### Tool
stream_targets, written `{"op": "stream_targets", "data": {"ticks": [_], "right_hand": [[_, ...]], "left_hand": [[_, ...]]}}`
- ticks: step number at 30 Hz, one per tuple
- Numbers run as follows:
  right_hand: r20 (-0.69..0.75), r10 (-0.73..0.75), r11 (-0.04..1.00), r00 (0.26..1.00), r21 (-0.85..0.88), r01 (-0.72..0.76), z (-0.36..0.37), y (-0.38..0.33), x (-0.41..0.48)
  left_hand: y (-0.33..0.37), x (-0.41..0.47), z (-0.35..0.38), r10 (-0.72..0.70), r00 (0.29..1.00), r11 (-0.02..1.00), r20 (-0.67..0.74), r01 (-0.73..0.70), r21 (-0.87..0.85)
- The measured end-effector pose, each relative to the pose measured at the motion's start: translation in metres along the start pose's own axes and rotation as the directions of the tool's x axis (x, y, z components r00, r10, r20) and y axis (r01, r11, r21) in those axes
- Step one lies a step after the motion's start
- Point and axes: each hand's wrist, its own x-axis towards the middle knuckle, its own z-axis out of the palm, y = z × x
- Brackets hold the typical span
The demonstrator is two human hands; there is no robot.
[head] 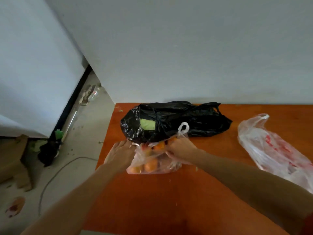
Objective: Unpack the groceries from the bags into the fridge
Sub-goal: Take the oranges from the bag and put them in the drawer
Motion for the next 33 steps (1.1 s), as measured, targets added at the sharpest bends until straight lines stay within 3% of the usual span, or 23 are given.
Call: {"op": "stream_targets", "data": {"ticks": [6,12,14,18,20,22,25,33], "right_hand": [[0.208,0.3,0.937,0.931,0.119,-0.329,0.046,-0.03,-0.076],[0.321,0.434,0.813,0.842,0.262,-0.519,0.057,-0.101,-0.098],[0.266,0.476,0.766,0.839,0.344,-0.543,0.044,-0.111,-0.092],[-0.018,0.551,0.775,0.835,0.382,-0.503,0.017,-0.099,-0.07],[-0.032,0.511,0.826,0.859,0.297,-0.48,0.009,-0.087,-0.055],[0.053,0.475,0.849,0.878,0.234,-0.473,0.002,-0.078,-0.038],[0.23,0.535,0.795,0.813,0.186,-0.577,0.008,-0.052,-0.022],[0.24,0.451,0.851,0.86,0.176,-0.495,0.044,-0.003,0.007]], "left_hand": [[0.0,0.003,0.02,0.221,0.975,0.96,-0.031,-0.223,-0.17],[0.009,0.019,0.022,0.433,0.864,0.865,-0.257,-0.478,-0.151],[0.018,0.023,0.017,0.511,0.823,0.826,-0.249,-0.55,-0.123],[0.034,0.026,0.008,0.646,0.76,0.763,-0.069,-0.645,0.045],[0.038,0.023,0.007,0.658,0.753,0.749,-0.003,-0.653,0.112],[0.039,0.024,0.011,0.644,0.762,0.755,0.067,-0.647,0.104],[0.035,0.03,0.017,0.653,0.752,0.747,0.093,-0.659,0.088],[0.014,0.042,0.05,0.512,0.849,0.844,0.127,-0.525,0.108]]}}
